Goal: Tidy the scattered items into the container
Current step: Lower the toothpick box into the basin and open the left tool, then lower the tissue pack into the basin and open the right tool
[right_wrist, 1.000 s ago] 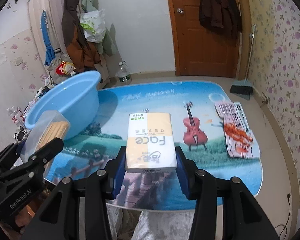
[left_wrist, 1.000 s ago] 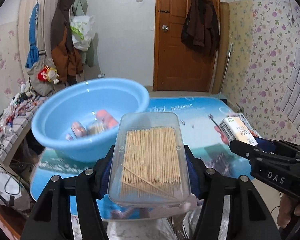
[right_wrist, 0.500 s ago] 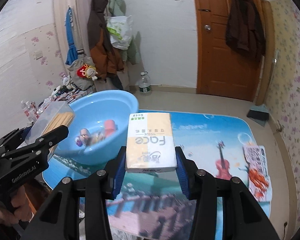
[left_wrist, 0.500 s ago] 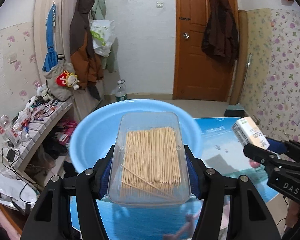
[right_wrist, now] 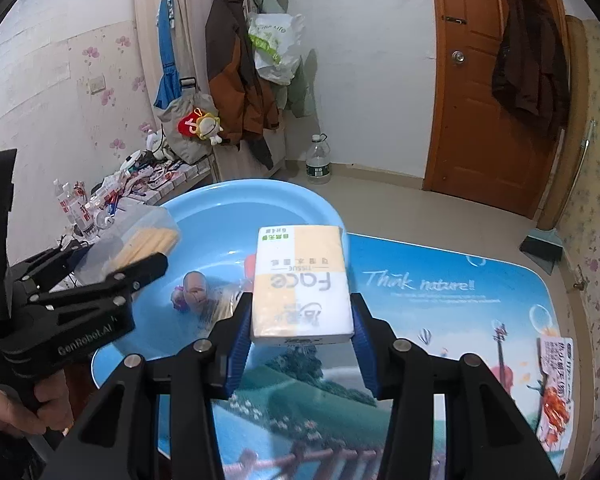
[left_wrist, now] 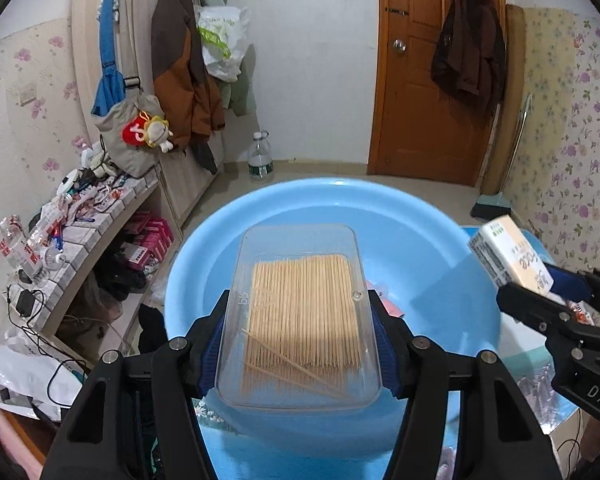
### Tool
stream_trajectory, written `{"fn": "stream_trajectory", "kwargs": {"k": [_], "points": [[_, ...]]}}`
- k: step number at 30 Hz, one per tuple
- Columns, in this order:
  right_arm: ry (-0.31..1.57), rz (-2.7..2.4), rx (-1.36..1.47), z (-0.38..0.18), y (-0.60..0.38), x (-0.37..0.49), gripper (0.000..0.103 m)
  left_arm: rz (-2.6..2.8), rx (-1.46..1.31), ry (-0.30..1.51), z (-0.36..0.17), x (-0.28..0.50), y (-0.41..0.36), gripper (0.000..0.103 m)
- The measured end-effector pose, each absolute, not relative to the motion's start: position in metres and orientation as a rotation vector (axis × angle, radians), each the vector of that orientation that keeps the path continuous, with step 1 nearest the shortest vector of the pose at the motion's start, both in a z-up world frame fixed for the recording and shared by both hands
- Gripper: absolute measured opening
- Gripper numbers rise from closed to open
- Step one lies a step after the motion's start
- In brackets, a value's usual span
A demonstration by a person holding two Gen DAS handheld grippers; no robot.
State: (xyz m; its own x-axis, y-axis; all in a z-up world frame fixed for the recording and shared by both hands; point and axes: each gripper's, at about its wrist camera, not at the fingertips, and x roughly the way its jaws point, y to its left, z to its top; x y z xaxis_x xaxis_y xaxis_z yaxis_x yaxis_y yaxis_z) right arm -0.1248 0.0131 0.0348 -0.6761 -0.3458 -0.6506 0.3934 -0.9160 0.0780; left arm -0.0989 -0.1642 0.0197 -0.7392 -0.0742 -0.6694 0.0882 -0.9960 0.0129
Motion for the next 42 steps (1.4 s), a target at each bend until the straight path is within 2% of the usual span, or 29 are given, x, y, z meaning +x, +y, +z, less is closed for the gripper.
{"fn": "stream_trajectory", "kwargs": {"k": [14,19,30,39,42], "points": [[0.15,-2.514,1.008,0.021,-0.026,-0.168,0.047,-2.782,1.333,0.084,-0.008,-0.143,-0.177,0.06],[0.145,-2.491,1.037,0.014,-0.034,-0.174,0.047,-2.77,1.365,0.044,-0.014,-0.146,-0.174,0.06],[0.193,-2.48,1.054,0.009,-0.042,-0.176,0.047,-2.781,1.336,-0.001,-0.014,-0.145,-0.169,0.066],[0.205,-2.465,1.072,0.003,-0.046,-0.176,0.047,-2.806,1.225,0.013,-0.002,-0.13,-0.182,0.067],[0.212,-2.455,1.079,0.001,-0.049,-0.177,0.047,-2.802,1.194,0.029,0.003,-0.123,-0.189,0.071]]}}
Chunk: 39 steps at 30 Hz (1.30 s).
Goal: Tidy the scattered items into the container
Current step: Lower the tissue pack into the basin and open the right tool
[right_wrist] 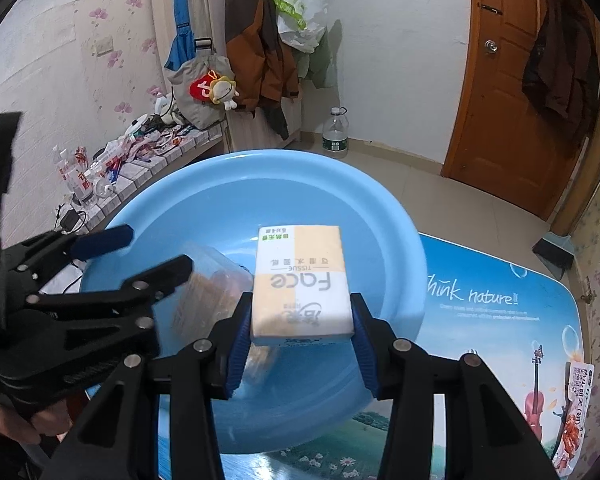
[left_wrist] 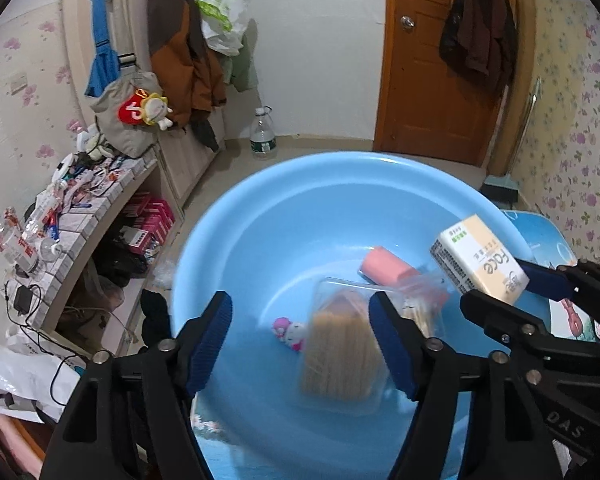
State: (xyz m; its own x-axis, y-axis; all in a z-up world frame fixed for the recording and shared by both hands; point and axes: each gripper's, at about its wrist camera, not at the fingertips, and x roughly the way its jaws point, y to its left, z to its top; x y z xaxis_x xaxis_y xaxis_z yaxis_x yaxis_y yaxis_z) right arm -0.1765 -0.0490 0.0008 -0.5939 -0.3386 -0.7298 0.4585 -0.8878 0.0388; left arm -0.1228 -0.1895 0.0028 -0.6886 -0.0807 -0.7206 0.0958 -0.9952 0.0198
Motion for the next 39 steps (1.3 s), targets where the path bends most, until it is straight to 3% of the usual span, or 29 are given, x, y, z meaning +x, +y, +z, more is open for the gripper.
{"fn": "stream_trajectory", "kwargs": {"k": [28,31,33,35,39], "points": [[0.469,-2.44,1.234,-0.024,-0.095,-0.191,0.048,-2.846,1.072,0.073,0.017,-0.093,-0.212,0.076],[0.475,-2.437,1.228,-0.025,-0.095,-0.188,0.053,-2.847,1.069,0.072,0.017,-0.091,-0.212,0.076],[0.476,-2.438,1.203,-0.023,-0.095,-0.184,0.073,-2.846,1.062,0.074,0.019,-0.089,-0.213,0.076],[0.459,-2.457,1.157,-0.017,-0.092,-0.177,0.081,-2.846,1.057,0.077,0.021,-0.086,-0.214,0.077],[0.388,-2.48,1.113,-0.008,-0.076,-0.175,0.081,-2.841,1.05,0.077,0.023,-0.081,-0.214,0.077]]}}
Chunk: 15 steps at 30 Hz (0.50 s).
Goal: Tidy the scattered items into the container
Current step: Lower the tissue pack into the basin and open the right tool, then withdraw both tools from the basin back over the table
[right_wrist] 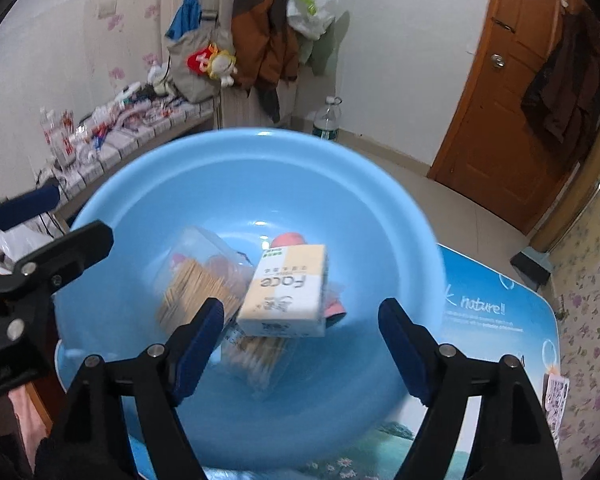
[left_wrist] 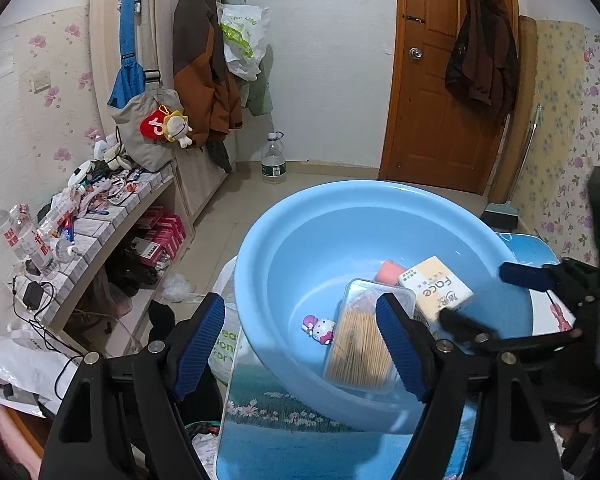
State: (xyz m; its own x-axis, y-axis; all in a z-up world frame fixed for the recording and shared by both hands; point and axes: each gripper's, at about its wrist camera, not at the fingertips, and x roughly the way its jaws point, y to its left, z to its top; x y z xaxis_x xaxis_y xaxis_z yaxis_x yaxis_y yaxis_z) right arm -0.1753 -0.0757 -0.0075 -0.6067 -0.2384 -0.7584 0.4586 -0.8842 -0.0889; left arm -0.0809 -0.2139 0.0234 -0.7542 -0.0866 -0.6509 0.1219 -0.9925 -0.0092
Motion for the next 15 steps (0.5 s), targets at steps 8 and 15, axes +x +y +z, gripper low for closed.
{"fn": "stream_trajectory", "kwargs": {"k": [8,15], "points": [[0.16,-2.499,0.967,0.017,-0.019,-0.14,0.081,-2.859,1.028,0.096,0.03,-0.063,-0.201,0.088],[0.163,-2.513,0.906,0.036,-0.001,-0.102,0.082,-2.868,1.009,0.041,0.04,-0.049,-0.176,0.095]]}}
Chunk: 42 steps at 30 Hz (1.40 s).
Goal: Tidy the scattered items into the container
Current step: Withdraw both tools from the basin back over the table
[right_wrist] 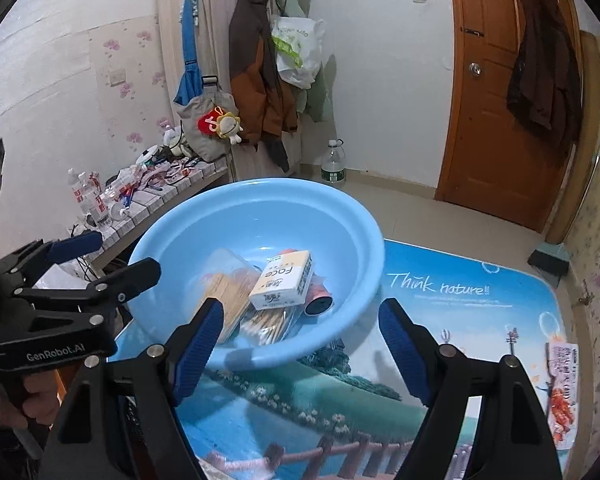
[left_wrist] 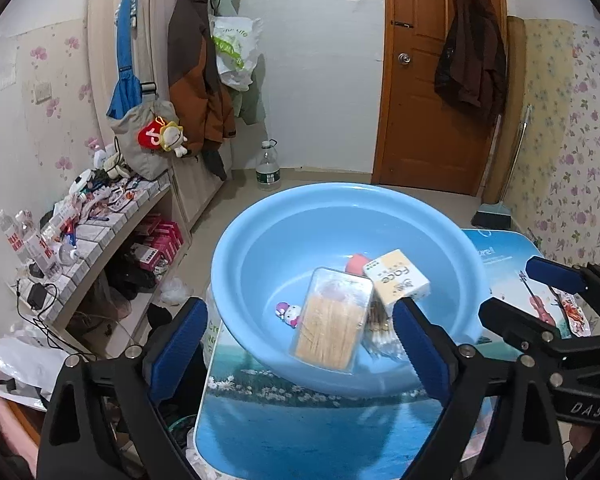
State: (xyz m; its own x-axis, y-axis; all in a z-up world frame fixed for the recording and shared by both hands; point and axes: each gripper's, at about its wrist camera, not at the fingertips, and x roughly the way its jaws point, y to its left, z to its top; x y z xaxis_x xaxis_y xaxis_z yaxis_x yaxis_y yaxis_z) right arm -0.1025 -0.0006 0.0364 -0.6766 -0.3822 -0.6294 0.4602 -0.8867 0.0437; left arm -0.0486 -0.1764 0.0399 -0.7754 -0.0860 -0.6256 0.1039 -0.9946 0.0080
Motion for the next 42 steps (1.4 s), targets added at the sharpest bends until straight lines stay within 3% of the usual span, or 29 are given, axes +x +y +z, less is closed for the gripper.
{"fn": "stream_trajectory", "kwargs": {"k": [10,17,42], "points": [[0.192,-2.522,0.847,0.06,0.004,-0.063,0.082,-2.856,0.974,0.017,0.053,-0.027,-0.166,0.096],[0.03,-2.598,0.909,0.06,0.018,-0.05,0.082,-2.837,0.926,0.023,0.053,-0.014,-0.155,0.097],[-0.017,-2.709,0.851,0.054,0.077,0.009,0.082,-2.808,0.916,0.036,0.034,0.013,-0.106,0.099]]}}
